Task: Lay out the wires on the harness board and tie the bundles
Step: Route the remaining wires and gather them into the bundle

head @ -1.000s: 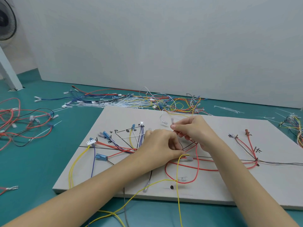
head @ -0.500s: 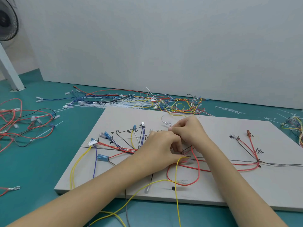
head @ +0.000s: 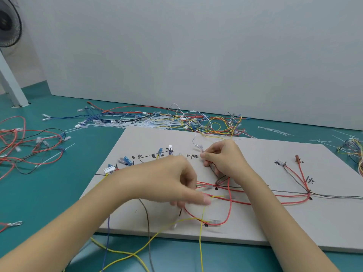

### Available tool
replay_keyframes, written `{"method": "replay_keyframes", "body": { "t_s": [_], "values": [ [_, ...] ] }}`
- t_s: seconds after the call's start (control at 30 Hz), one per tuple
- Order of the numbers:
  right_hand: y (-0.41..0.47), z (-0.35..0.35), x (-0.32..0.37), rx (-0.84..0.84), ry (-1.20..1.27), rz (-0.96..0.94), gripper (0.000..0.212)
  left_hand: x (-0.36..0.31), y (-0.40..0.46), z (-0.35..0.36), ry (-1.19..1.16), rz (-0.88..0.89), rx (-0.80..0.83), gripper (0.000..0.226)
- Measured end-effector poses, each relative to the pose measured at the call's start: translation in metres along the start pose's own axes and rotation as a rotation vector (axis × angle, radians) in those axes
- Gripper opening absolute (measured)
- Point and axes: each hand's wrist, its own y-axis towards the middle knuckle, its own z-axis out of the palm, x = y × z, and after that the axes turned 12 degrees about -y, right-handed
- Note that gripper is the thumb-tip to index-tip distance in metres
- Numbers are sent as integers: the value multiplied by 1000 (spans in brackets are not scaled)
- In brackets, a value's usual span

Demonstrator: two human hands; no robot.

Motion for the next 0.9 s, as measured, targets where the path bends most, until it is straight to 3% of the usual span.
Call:
{"method": "replay_keyframes", "body": {
  "t_s": [0.17, 0.33, 0.53, 0.73, 0.83, 0.9],
  "values": [
    [1, 1, -3, 4, 21, 16, 16, 8, -9, 6, 109, -74, 167, 21],
    [0, 0, -3, 4, -8, -5, 16, 12, -25, -31, -158, -55, 237, 12],
    [1, -1, -4, 2, -28, -25, 11, 32, -41, -73, -231, -74, 59, 9],
    [0, -1, -5, -2, -34, -66, 9, 45, -25, -60, -449, -63, -180, 14],
    [-1, -1, -5, 5, -20, -79, 8, 48, -17, -53, -544, -106, -260, 2],
    [-2, -2, -5, 12, -5, -77, 8, 52, -14, -52, -556, -130, -282, 18]
  ]
}}
